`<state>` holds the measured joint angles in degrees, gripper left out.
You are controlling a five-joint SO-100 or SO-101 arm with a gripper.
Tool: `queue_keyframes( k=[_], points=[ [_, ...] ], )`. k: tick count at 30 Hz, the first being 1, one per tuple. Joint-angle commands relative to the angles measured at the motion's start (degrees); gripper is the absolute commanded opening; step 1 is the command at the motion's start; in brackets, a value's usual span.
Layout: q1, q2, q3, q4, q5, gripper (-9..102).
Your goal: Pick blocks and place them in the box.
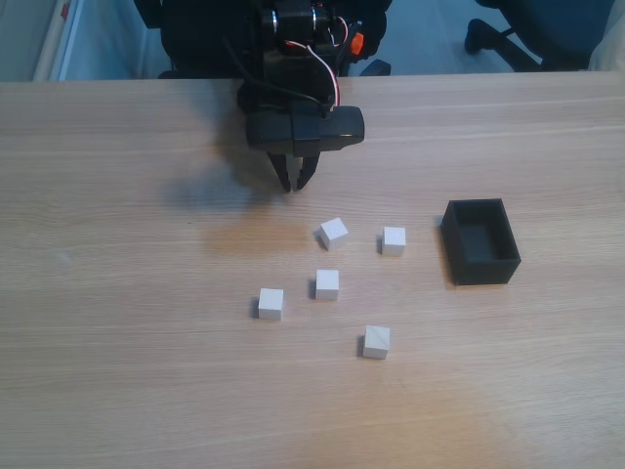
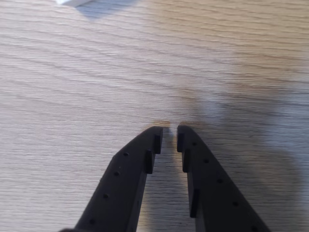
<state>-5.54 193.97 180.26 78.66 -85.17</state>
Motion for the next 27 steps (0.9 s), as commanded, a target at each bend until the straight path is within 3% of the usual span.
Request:
queue_keyframes(
  k=[1, 15, 27],
  points=[
    [0.0, 1.5, 3.8, 3.0, 0.8, 0],
    [0.2, 1.5, 3.6, 3.2, -1.3, 1],
    [1.1, -2.1, -4.2, 5.8, -0.4, 10]
  ],
)
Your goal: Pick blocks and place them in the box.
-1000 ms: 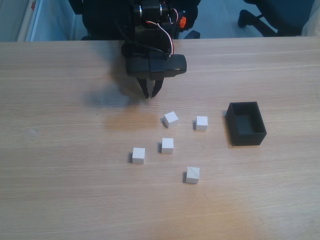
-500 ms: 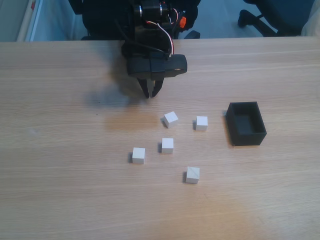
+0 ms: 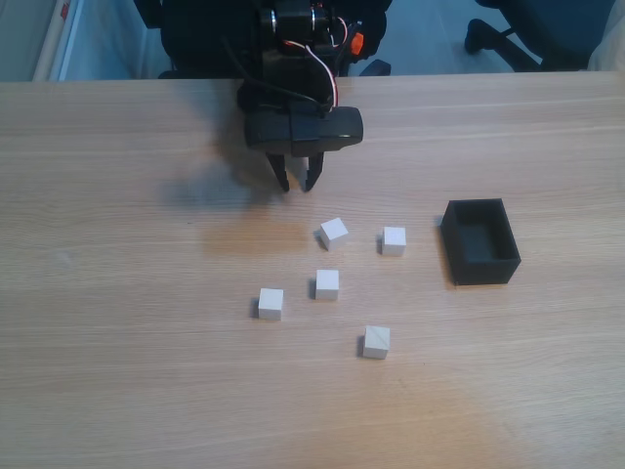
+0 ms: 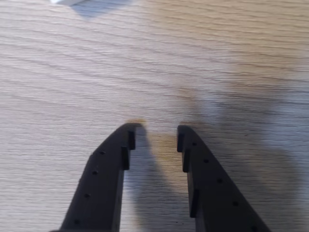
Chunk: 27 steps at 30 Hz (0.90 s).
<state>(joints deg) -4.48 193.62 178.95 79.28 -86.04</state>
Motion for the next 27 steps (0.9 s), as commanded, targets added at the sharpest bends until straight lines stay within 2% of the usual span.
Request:
queue_keyframes(
  k=[1, 6, 12, 27],
  points=[
    [0.0, -2.9, -4.1, 5.2, 0.5, 11],
    [-0.5, -9.8, -9.8, 4.3, -0.5, 17],
    [-3.2, -18.3, -16.0, -2.7, 0.4, 20],
    [-6.0, -46.5, -25.0, -29.5, 1.5, 23]
  ],
)
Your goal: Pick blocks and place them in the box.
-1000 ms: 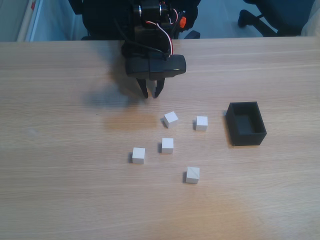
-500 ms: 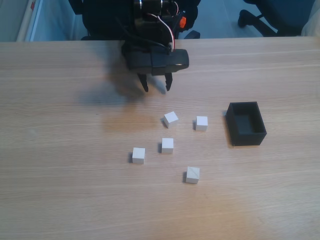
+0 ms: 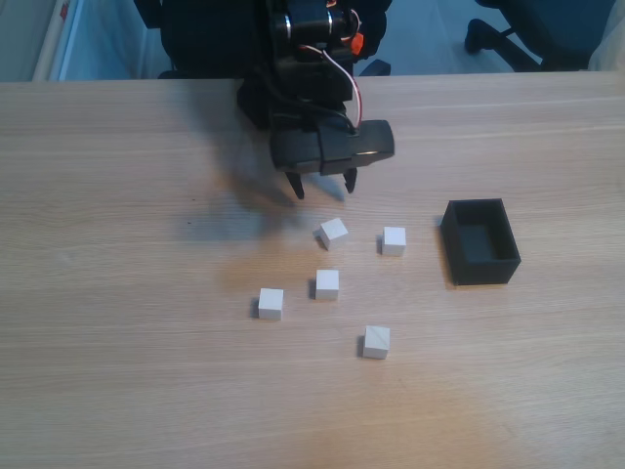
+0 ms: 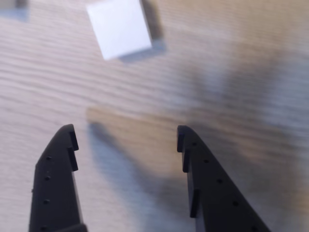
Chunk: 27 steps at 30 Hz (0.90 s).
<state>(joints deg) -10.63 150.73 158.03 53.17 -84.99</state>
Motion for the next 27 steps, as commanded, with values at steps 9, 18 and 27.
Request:
queue_keyframes(
  k=[9, 18, 27],
  points=[
    [-0.1, -13.9, -7.6, -11.5, 0.6, 22],
    [-0.1, -21.9, -9.7, -18.5, -0.4, 22],
    [0.5, -26.4, -12.2, -19.6, -0.9, 16]
  ],
)
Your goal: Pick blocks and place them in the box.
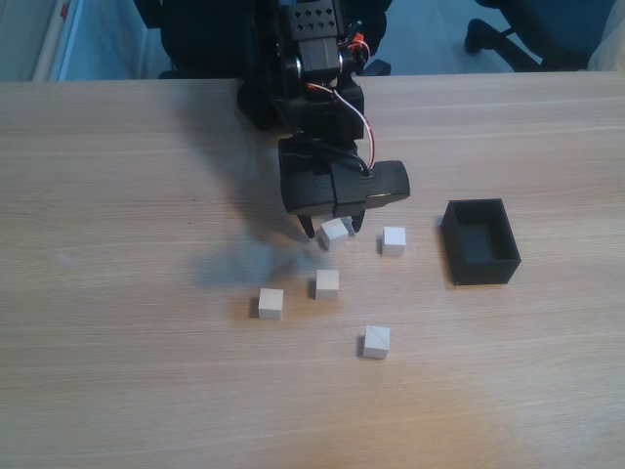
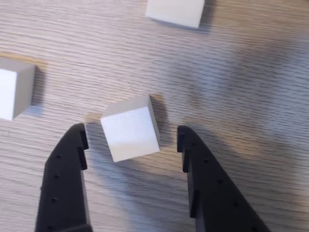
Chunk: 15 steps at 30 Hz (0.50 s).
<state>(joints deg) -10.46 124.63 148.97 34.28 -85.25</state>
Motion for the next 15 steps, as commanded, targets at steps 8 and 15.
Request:
queue_keyframes(
  k=[8, 15],
  points=[
    [0.4, -1.3, -4.4, -1.5, 0.7, 0],
    [-3.8, 6.8, -3.4, 2.1, 1.5, 0]
  ],
)
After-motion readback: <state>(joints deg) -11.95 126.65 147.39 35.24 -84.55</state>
